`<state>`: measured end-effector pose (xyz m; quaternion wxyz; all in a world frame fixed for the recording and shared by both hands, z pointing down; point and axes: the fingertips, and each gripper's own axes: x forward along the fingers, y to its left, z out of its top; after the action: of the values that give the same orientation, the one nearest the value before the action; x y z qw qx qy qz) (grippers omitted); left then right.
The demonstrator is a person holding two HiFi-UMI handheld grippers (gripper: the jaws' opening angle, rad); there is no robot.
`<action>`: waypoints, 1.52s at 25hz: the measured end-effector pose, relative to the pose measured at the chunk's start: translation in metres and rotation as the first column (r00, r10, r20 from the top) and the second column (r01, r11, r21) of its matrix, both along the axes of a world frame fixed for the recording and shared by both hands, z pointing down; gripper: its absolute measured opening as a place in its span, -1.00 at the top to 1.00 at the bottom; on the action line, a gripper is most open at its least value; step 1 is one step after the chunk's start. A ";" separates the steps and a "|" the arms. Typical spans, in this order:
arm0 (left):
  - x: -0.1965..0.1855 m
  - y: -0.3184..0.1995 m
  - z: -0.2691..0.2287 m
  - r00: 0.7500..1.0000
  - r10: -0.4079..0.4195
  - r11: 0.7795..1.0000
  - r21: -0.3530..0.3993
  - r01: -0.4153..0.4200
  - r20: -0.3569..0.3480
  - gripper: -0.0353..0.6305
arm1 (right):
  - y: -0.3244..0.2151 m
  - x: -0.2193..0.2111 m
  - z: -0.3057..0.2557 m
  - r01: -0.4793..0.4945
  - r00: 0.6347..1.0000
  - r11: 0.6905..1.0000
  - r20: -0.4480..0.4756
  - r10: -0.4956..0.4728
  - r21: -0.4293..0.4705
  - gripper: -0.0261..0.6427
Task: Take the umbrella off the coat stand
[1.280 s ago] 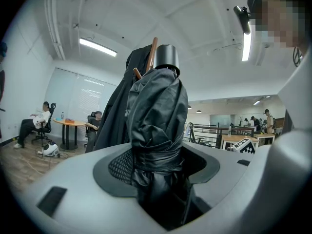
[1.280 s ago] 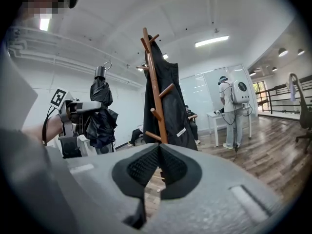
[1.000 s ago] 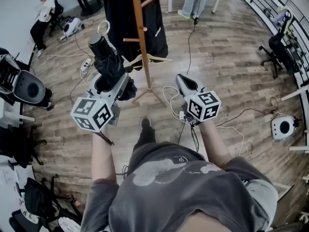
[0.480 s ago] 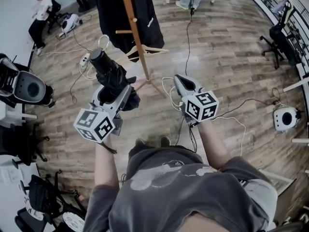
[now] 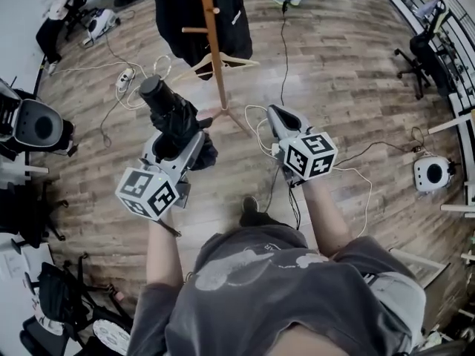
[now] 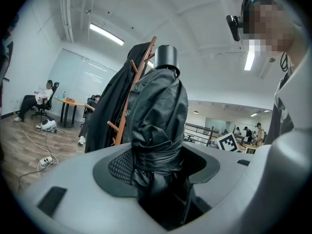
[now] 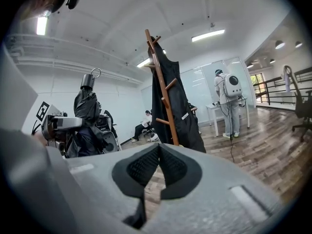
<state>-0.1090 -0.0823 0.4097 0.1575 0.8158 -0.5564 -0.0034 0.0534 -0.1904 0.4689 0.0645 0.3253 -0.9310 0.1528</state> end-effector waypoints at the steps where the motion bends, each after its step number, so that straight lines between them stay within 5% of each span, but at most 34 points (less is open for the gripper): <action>1: -0.001 0.010 0.001 1.000 0.004 1.000 -0.003 -0.004 0.001 0.07 | 0.008 -0.003 -0.003 -0.001 1.000 1.000 -0.004 0.001 0.007 0.93; 26: -0.014 0.281 0.033 0.992 0.128 0.990 -0.061 -0.128 -0.014 0.07 | 0.284 -0.024 -0.020 -0.090 0.996 0.995 -0.016 0.091 0.038 0.93; 38: 0.002 0.319 0.041 0.989 0.136 0.988 -0.069 -0.139 -0.055 0.07 | 0.325 -0.022 -0.037 -0.044 0.995 0.994 -0.090 0.052 0.097 0.93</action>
<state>-0.1067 0.2367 0.4510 0.2006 0.8457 -0.4945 0.0073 0.0312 0.1342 0.4322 0.0884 0.3570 -0.9251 0.0947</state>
